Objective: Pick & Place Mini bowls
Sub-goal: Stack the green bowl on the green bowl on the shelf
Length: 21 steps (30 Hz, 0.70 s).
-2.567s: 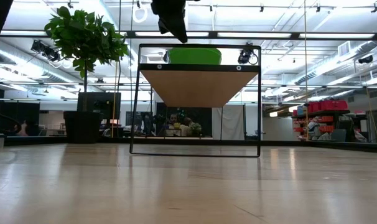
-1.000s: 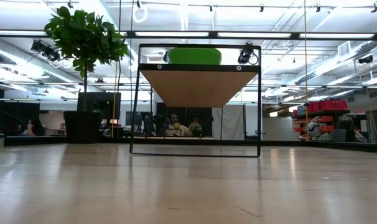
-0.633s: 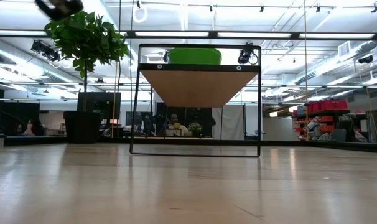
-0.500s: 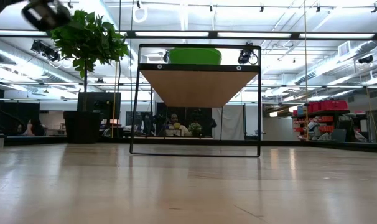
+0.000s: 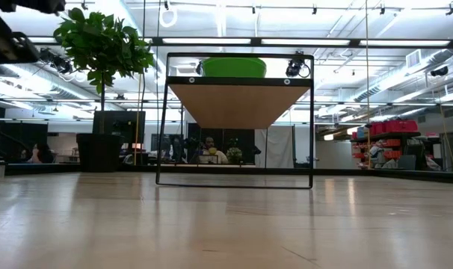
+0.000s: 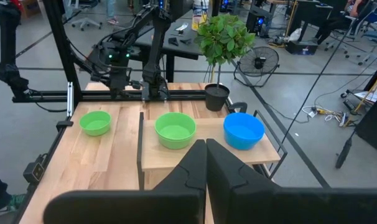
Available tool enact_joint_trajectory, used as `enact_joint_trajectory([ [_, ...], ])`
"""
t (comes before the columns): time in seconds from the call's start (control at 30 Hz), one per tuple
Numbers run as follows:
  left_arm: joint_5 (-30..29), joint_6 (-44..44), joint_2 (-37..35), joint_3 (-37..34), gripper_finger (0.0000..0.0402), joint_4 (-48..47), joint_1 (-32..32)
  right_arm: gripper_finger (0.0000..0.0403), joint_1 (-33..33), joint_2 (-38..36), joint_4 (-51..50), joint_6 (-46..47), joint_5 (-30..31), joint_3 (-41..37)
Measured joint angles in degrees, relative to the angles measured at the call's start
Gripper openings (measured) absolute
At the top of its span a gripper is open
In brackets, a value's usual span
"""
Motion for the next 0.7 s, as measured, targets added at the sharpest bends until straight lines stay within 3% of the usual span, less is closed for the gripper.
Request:
enact_joint_trajectory([
  [0.4,-1.85,-25.22,0.54,-0.46,0.0001,0.25,-0.75,0.0006,-0.01,0.00,0.00,0.00,0.00,0.00],
  [0.7,-2.44,-35.39,5.27,-0.43,0.0002,0.34,-3.55,0.0006,0.00,0.00,0.00,0.00,0.00,0.00],
])
